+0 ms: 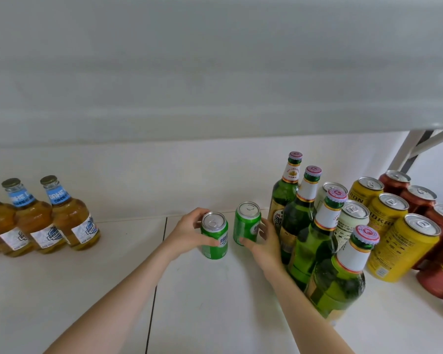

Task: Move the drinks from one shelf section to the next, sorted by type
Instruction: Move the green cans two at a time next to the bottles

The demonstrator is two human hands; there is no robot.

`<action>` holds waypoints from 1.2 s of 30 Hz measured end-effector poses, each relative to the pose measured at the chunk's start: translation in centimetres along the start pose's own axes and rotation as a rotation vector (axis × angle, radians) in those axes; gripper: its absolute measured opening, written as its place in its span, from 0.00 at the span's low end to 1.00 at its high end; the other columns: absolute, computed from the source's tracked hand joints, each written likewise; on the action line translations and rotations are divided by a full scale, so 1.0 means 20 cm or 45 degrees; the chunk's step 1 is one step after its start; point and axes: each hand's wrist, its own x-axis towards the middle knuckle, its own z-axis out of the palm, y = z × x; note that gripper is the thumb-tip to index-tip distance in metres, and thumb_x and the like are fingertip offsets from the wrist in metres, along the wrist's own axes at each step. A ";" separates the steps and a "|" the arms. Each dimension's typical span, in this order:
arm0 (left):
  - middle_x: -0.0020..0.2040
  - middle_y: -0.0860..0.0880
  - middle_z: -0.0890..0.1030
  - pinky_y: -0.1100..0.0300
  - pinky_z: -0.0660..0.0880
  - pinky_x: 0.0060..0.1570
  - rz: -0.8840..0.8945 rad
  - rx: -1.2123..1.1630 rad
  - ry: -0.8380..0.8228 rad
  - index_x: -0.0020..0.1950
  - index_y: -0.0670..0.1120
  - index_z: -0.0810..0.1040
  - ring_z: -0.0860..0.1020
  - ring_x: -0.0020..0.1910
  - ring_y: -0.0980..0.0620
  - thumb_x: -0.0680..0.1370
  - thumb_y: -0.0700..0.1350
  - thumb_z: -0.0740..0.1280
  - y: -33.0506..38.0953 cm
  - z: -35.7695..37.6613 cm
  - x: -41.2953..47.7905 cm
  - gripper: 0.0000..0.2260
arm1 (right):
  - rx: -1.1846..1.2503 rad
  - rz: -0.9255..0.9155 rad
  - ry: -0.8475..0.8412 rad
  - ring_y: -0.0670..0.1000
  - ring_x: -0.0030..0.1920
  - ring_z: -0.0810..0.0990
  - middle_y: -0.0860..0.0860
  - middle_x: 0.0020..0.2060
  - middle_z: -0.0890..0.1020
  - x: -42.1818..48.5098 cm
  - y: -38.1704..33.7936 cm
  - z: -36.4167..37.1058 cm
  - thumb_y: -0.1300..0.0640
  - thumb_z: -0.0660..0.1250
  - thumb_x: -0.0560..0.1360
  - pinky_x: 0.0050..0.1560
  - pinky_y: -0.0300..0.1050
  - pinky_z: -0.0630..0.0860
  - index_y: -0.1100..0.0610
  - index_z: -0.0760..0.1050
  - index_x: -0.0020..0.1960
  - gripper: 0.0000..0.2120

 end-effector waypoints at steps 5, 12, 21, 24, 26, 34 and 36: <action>0.57 0.47 0.82 0.51 0.79 0.53 -0.077 -0.133 -0.038 0.59 0.52 0.79 0.81 0.58 0.48 0.64 0.45 0.81 0.03 -0.01 -0.02 0.25 | -0.057 -0.047 -0.101 0.47 0.67 0.69 0.48 0.67 0.71 -0.19 0.08 -0.04 0.64 0.78 0.67 0.66 0.42 0.65 0.53 0.65 0.72 0.37; 0.55 0.48 0.84 0.57 0.81 0.47 -0.088 -0.164 -0.071 0.57 0.54 0.80 0.82 0.55 0.51 0.69 0.42 0.79 0.04 0.03 -0.08 0.19 | -0.166 -0.137 -0.262 0.44 0.63 0.71 0.43 0.61 0.74 -0.36 0.09 0.02 0.61 0.79 0.66 0.63 0.36 0.66 0.53 0.68 0.69 0.35; 0.52 0.51 0.85 0.63 0.78 0.44 -0.060 -0.174 -0.244 0.56 0.54 0.81 0.82 0.50 0.58 0.67 0.43 0.81 0.07 0.21 -0.16 0.20 | -0.045 -0.131 -0.121 0.42 0.54 0.81 0.43 0.54 0.82 -0.46 0.12 -0.02 0.63 0.79 0.64 0.57 0.45 0.79 0.49 0.73 0.62 0.30; 0.52 0.52 0.85 0.63 0.78 0.44 -0.075 -0.188 -0.263 0.57 0.53 0.80 0.82 0.51 0.57 0.68 0.42 0.80 0.09 0.27 -0.17 0.21 | -0.023 -0.123 -0.063 0.43 0.53 0.81 0.44 0.54 0.83 -0.47 0.13 -0.06 0.65 0.79 0.65 0.56 0.45 0.79 0.48 0.73 0.61 0.29; 0.52 0.51 0.85 0.63 0.78 0.43 -0.078 -0.193 -0.267 0.58 0.52 0.80 0.82 0.52 0.56 0.68 0.43 0.80 0.10 0.31 -0.17 0.21 | 0.022 -0.100 -0.040 0.44 0.54 0.81 0.46 0.55 0.83 -0.47 0.13 -0.08 0.66 0.78 0.66 0.57 0.47 0.79 0.49 0.73 0.62 0.29; 0.52 0.50 0.86 0.62 0.77 0.45 -0.083 -0.178 -0.216 0.57 0.48 0.81 0.83 0.53 0.53 0.66 0.43 0.81 0.13 0.40 -0.13 0.22 | 0.164 -0.079 -0.014 0.48 0.58 0.80 0.53 0.59 0.80 -0.44 0.12 -0.13 0.71 0.74 0.69 0.60 0.48 0.78 0.54 0.70 0.65 0.29; 0.51 0.50 0.86 0.63 0.78 0.44 -0.102 -0.186 -0.200 0.57 0.47 0.81 0.83 0.52 0.54 0.66 0.43 0.81 0.13 0.40 -0.12 0.21 | 0.174 -0.078 -0.016 0.48 0.58 0.80 0.53 0.59 0.80 -0.43 0.12 -0.14 0.71 0.73 0.69 0.60 0.47 0.77 0.57 0.70 0.66 0.29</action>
